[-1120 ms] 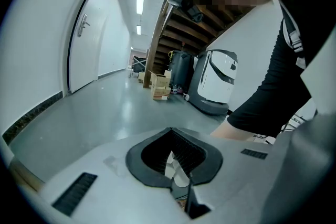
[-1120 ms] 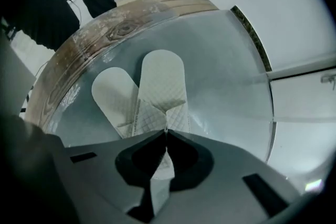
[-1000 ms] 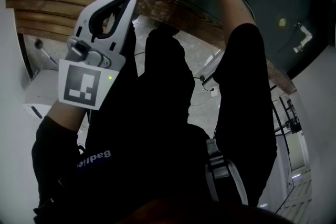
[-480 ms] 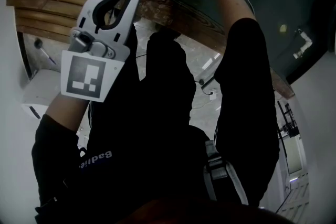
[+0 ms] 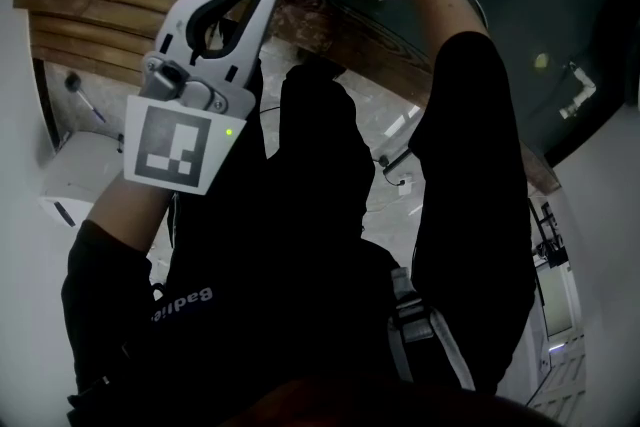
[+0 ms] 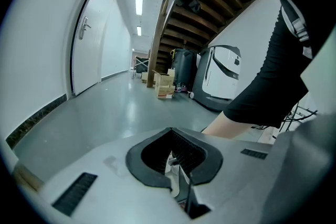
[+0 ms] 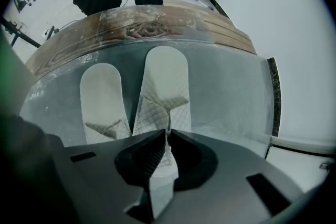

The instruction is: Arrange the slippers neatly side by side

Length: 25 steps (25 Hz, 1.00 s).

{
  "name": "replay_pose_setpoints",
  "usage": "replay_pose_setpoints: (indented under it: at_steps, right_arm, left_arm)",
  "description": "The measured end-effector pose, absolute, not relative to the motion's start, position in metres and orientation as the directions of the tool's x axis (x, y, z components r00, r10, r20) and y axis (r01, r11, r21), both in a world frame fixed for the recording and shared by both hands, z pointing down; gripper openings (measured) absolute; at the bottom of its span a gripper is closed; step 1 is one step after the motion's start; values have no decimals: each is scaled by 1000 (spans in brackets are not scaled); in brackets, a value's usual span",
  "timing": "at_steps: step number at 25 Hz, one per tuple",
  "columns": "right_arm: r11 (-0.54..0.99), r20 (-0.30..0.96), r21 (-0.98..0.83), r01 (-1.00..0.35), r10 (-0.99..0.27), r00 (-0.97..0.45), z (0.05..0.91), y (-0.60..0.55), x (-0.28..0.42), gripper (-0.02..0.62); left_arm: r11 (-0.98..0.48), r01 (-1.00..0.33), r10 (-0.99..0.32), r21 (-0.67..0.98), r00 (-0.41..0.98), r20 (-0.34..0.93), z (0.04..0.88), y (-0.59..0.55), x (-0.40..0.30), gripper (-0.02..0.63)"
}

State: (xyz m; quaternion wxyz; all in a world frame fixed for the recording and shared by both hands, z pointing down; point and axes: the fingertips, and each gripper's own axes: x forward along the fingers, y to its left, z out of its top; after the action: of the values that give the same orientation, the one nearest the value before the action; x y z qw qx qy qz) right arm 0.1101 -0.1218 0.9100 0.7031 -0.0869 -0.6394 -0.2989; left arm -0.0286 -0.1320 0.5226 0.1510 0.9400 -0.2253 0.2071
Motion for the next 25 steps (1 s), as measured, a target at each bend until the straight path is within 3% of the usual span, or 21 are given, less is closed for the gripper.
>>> replay_pose_setpoints:
  at_steps: [9, 14, 17, 25]
  right_arm:
    - [795, 928, 312, 520, -373, 13, 893, -130, 123, 96]
    - [843, 881, 441, 307, -472, 30, 844, -129, 142, 100]
    - [873, 888, 443, 206, -459, 35, 826, -88, 148, 100]
    - [892, 919, 385, 237, -394, -10, 860, -50, 104, 100]
  left_arm:
    - [-854, -484, -356, 194, 813, 461, 516, -125, -26, 0]
    - [-856, -474, -350, 205, 824, 445, 499, -114, -22, 0]
    - [-855, -470, -346, 221, 833, 432, 480, -106, -19, 0]
    - [-852, -475, -348, 219, 827, 441, 475, -100, -15, 0]
